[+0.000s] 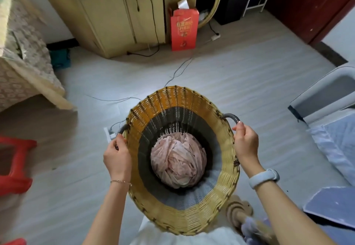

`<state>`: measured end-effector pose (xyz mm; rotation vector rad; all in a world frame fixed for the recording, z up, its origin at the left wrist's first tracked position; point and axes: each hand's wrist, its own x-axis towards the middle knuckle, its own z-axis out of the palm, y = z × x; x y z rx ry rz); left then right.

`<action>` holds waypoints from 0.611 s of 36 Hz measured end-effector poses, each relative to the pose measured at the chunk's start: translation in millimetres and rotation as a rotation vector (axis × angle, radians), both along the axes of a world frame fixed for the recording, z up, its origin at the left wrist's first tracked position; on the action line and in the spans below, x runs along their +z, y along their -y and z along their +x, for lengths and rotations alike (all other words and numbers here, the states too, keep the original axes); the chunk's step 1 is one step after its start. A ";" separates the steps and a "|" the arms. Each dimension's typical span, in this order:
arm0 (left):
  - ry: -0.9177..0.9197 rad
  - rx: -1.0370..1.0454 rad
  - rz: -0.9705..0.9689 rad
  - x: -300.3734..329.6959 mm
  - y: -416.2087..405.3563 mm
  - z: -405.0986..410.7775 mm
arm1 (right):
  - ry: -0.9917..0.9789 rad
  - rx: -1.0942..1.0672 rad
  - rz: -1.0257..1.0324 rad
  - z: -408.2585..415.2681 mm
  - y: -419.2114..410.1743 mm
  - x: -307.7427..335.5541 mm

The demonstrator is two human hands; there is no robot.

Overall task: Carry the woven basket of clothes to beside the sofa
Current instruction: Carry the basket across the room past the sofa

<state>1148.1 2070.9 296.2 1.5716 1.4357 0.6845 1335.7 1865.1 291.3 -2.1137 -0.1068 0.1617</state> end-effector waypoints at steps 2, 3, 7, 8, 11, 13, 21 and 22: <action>-0.009 -0.025 0.005 0.1 -15.6 30.8 | 0.003 -0.020 0.000 25.4 -11.3 0.0; -0.015 -0.040 0.005 -0.3 -23.3 47.1 | 0.004 -0.036 0.000 37.8 -16.6 -0.9; -0.029 -0.125 -0.001 -5.5 -55.8 112.5 | -0.007 -0.110 -0.013 85.3 -37.8 -6.9; -0.031 -0.143 0.000 -9.3 -65.9 128.1 | -0.011 -0.131 -0.017 96.7 -43.3 -9.0; -0.050 -0.174 -0.009 -24.1 -98.1 175.6 | -0.023 -0.187 -0.022 132.5 -61.1 -13.8; -0.051 -0.213 -0.011 -31.0 -118.4 210.8 | -0.026 -0.218 -0.027 158.7 -74.7 -14.2; -0.082 -0.376 0.016 -34.3 -171.9 350.1 | -0.058 -0.381 -0.017 255.4 -114.1 -2.8; -0.081 -0.400 0.021 -33.1 -173.9 368.6 | -0.065 -0.407 -0.007 265.2 -113.9 -2.2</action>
